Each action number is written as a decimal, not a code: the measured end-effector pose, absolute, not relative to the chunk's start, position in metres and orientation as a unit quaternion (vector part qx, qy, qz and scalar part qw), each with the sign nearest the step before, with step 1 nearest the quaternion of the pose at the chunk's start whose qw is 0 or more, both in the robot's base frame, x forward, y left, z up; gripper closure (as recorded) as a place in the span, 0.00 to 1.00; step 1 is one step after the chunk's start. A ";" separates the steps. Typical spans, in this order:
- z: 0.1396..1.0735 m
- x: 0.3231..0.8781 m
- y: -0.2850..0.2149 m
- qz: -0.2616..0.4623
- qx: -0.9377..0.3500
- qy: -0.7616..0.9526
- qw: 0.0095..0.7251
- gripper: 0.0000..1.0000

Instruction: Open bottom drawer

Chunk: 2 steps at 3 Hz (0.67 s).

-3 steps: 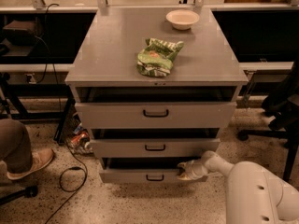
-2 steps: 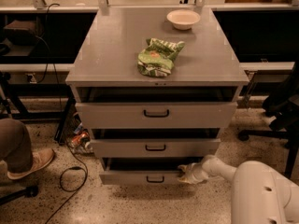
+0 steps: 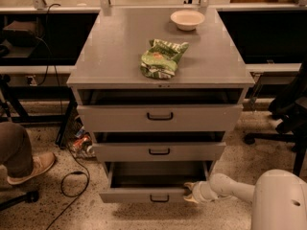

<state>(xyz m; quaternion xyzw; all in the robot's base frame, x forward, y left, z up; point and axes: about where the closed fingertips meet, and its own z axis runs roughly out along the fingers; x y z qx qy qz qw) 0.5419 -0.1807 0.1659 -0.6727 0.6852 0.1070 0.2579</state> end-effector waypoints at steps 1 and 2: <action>0.166 0.542 -0.181 0.107 -0.673 0.685 0.258 1.00; 0.161 0.524 -0.182 0.114 -0.676 0.685 0.247 1.00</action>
Offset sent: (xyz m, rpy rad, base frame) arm -0.0429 -0.0067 -0.0109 -0.0220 0.0522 0.0245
